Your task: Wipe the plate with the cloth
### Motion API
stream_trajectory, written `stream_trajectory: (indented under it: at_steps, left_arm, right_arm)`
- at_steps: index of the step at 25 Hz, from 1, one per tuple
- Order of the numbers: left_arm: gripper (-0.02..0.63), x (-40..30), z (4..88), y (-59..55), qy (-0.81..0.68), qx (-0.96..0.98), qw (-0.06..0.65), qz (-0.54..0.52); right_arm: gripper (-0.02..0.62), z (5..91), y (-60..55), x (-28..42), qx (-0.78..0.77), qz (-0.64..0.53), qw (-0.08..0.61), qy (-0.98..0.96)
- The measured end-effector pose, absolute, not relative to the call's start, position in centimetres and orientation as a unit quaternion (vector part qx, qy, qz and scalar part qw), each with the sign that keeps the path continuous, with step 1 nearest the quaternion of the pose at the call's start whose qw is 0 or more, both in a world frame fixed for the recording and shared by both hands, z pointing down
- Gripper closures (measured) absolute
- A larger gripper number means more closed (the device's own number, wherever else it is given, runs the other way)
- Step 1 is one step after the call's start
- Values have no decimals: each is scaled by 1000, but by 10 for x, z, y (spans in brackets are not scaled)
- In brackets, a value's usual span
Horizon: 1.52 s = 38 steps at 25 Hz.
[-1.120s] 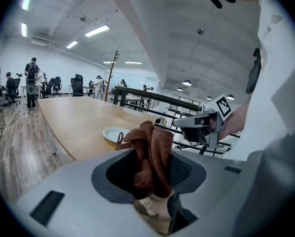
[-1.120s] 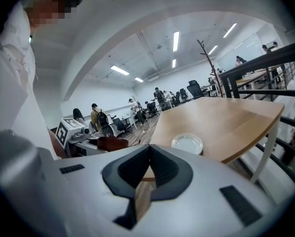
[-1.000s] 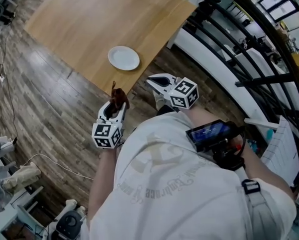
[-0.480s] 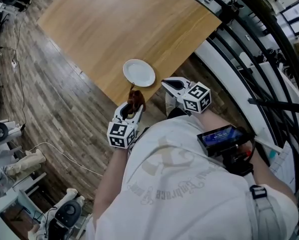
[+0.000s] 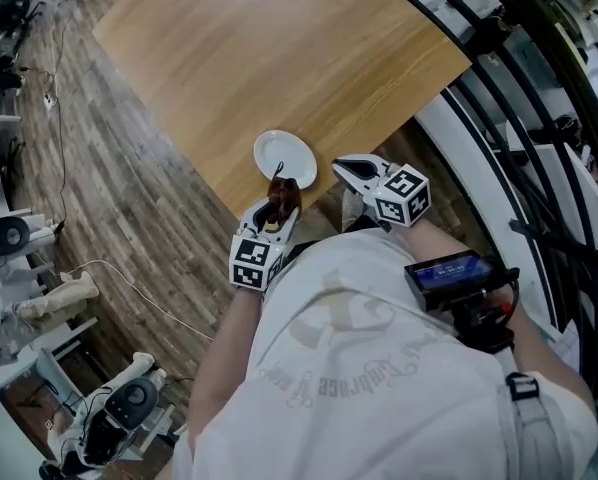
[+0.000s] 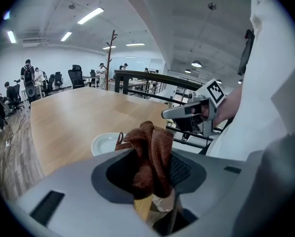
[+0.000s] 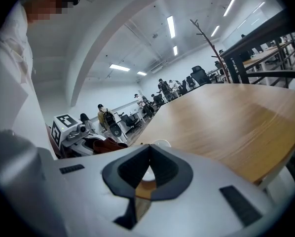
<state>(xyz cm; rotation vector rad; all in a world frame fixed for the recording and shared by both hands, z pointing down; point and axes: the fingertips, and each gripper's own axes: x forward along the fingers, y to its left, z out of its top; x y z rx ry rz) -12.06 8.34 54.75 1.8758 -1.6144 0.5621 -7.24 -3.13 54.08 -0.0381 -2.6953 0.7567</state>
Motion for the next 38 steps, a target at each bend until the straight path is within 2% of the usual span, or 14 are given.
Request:
stream_trajectory:
  at_steps: [8, 15, 28, 38]
  left_arm:
    - [436, -121, 547, 95, -588, 702, 265, 300]
    - [436, -124, 546, 86, -564, 714, 261, 322]
    - [436, -119, 581, 41, -429, 782, 232, 388]
    - [436, -120, 595, 36, -399, 784, 217, 424]
  right_arm:
    - [581, 536, -20, -86, -37, 270, 171, -947]
    - [581, 539, -27, -88, -20, 283, 170, -944]
    - [581, 549, -31, -73, 88, 303, 162, -935]
    - [581, 556, -40, -61, 120, 317, 157, -927]
